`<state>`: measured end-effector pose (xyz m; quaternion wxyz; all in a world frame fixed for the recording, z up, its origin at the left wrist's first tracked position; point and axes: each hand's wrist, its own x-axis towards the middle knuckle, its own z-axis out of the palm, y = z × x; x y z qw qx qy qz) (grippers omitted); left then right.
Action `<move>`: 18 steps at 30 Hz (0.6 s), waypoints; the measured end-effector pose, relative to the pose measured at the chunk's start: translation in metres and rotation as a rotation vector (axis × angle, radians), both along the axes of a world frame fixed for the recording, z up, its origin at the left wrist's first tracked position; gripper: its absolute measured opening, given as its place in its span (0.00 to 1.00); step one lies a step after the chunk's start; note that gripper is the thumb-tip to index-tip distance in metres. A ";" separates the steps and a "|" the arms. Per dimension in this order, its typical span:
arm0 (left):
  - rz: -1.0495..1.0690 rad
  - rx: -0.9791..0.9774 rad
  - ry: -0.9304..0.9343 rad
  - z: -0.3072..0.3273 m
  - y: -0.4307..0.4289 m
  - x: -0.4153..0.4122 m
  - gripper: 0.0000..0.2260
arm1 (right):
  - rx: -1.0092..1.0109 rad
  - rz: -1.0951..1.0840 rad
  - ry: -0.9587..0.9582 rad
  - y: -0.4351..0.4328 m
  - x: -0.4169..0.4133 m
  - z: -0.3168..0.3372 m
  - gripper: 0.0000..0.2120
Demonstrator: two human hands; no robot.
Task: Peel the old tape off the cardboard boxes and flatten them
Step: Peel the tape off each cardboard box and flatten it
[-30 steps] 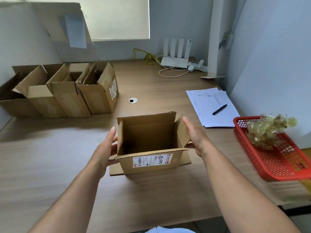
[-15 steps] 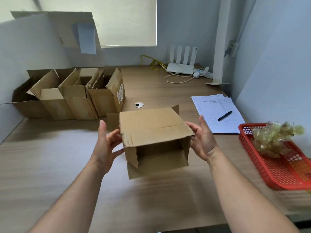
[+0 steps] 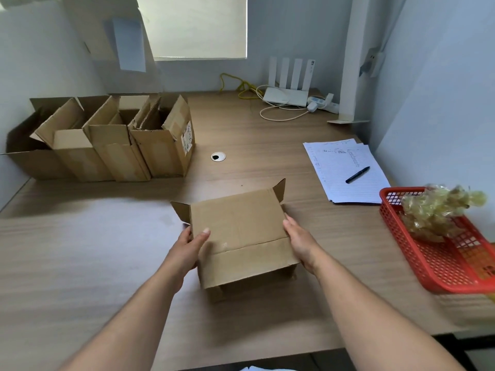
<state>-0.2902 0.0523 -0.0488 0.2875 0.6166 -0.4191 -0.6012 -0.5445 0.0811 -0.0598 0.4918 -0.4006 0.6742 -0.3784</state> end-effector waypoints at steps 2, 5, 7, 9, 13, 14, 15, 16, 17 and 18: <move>0.056 -0.015 0.010 -0.006 0.000 0.003 0.21 | 0.029 0.057 0.088 -0.004 0.008 -0.003 0.23; 0.160 0.030 0.049 -0.011 0.000 0.019 0.20 | 0.102 0.140 0.250 -0.012 0.023 -0.011 0.25; 0.219 0.082 0.019 -0.013 0.000 0.033 0.18 | 0.167 0.238 0.431 -0.013 0.034 -0.020 0.26; 0.245 0.112 -0.017 -0.019 0.002 0.046 0.17 | 0.220 0.332 0.617 -0.008 0.046 -0.030 0.27; 0.280 0.097 -0.033 -0.032 0.005 0.060 0.17 | 0.237 0.399 0.804 -0.005 0.060 -0.041 0.27; 0.289 0.082 -0.055 -0.036 0.006 0.062 0.18 | 0.237 0.416 0.842 -0.005 0.063 -0.043 0.27; 0.298 0.060 -0.092 -0.040 0.006 0.063 0.19 | 0.238 0.432 0.883 -0.005 0.065 -0.045 0.27; 0.305 0.031 -0.146 -0.044 0.006 0.063 0.20 | 0.241 0.446 0.925 -0.005 0.066 -0.046 0.27; 0.301 0.004 -0.219 -0.049 0.006 0.063 0.21 | 0.245 0.459 0.965 -0.005 0.068 -0.048 0.28; 0.278 -0.022 -0.311 -0.053 0.007 0.062 0.22 | 0.248 0.475 1.003 -0.005 0.069 -0.049 0.28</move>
